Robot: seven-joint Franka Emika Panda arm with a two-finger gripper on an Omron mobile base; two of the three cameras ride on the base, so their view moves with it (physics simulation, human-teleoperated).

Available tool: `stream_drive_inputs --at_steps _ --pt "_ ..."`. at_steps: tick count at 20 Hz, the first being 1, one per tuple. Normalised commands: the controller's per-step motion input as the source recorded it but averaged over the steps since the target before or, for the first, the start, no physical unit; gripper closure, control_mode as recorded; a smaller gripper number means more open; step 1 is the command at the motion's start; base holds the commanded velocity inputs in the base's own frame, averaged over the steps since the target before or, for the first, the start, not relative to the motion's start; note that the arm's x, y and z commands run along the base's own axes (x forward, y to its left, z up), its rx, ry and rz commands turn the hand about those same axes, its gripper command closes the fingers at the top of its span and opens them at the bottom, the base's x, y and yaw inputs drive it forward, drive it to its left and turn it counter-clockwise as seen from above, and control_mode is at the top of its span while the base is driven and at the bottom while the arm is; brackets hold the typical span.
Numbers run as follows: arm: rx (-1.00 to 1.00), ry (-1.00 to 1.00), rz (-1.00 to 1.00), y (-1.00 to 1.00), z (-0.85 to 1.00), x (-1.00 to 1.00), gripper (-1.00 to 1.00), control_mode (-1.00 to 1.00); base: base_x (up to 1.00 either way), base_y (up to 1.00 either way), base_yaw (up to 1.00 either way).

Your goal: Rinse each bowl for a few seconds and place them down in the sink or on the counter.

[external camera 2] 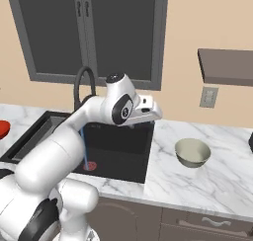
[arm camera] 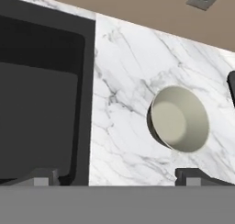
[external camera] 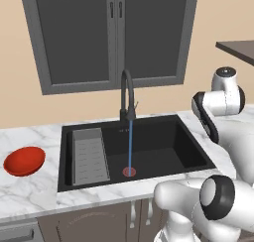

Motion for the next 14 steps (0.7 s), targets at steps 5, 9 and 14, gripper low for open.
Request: stream_drive_inputs --at_steps 5,9,14 --pt "0.00 0.09 -0.12 -0.17 -0.06 -0.02 -1.00 -1.00 0.00 0.00 0.00" --pt "0.00 0.01 -0.02 -0.18 -0.11 0.00 -1.00 -1.00 0.00 0.00 0.00" --pt "0.00 0.00 0.00 -0.16 -0.19 0.00 -1.00 -1.00 0.00 0.00 0.00"
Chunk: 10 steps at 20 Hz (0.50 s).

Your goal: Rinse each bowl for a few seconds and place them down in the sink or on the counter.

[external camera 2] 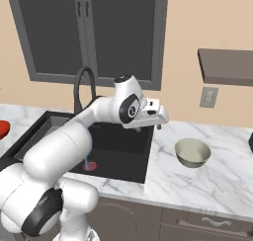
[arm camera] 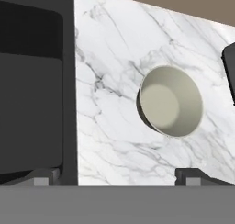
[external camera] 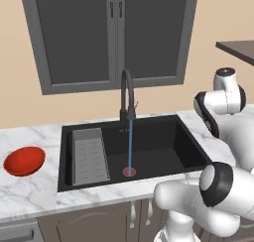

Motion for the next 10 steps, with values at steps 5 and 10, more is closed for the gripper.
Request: stream_drive_inputs --at_steps 5,10 --pt "0.00 0.00 0.00 -0.17 -0.24 0.00 -1.00 -1.00 0.00 0.00 0.00" --pt "0.00 0.01 0.00 -0.23 -0.19 0.00 -1.00 -1.00 0.00 0.00 0.00"
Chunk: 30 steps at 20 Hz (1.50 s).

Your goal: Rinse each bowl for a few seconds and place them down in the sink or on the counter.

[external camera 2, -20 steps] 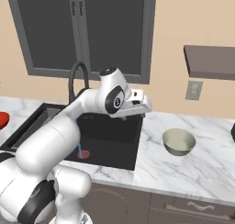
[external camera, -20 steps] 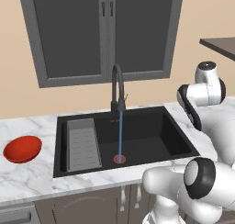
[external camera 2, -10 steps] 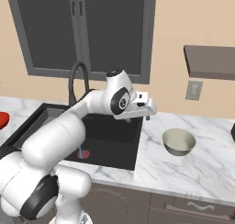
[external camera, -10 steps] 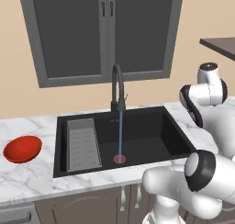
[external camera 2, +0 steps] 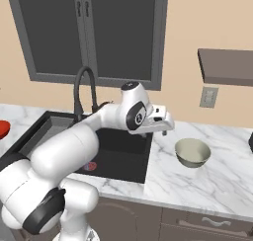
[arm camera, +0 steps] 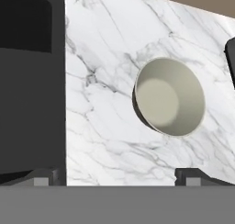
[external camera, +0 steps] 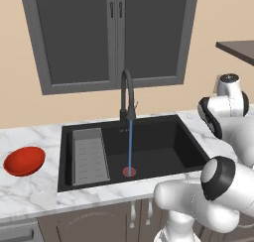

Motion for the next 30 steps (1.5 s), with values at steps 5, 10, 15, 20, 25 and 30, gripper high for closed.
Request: stream_drive_inputs --at_steps 5,10,15,20,25,30 --pt "0.00 0.03 0.00 -0.27 -0.14 0.00 -1.00 -1.00 0.00 0.00 0.00" --pt "0.00 0.03 0.00 -0.22 -0.18 0.00 -1.00 -1.00 0.00 0.00 0.00" --pt "0.00 0.02 0.00 -0.23 -0.19 0.00 -1.00 -1.00 0.00 0.00 0.00" --pt "0.00 0.01 0.00 -0.21 -0.17 0.03 -1.00 -1.00 0.00 0.00 0.00" --pt "0.00 0.00 0.00 -0.07 -0.19 0.10 -1.00 -1.00 0.00 0.00 0.00" --pt "0.00 0.00 0.01 -0.08 -0.18 0.19 -1.00 -1.00 0.00 0.00 0.00"
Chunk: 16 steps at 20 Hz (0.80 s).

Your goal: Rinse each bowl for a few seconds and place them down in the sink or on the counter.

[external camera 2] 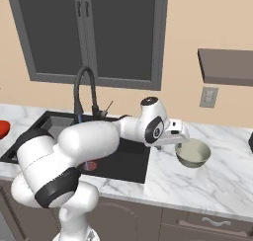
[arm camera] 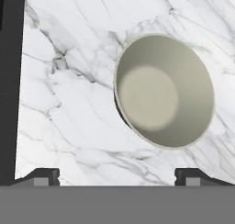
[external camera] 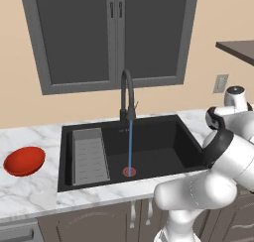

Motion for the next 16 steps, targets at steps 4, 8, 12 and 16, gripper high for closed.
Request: stream_drive_inputs --at_steps 4,8,12,16 --pt "0.00 0.00 0.02 -0.11 -0.15 0.20 -1.00 -1.00 0.00 0.00 0.00" --pt "0.00 0.00 0.03 -0.10 -0.16 0.24 -1.00 -1.00 0.00 0.00 0.00" --pt "0.00 0.00 0.03 -0.10 -0.16 0.23 -1.00 -1.00 0.00 0.00 0.00" --pt "0.00 0.00 0.03 -0.14 -0.16 0.22 -1.00 -1.00 0.00 0.00 0.00"
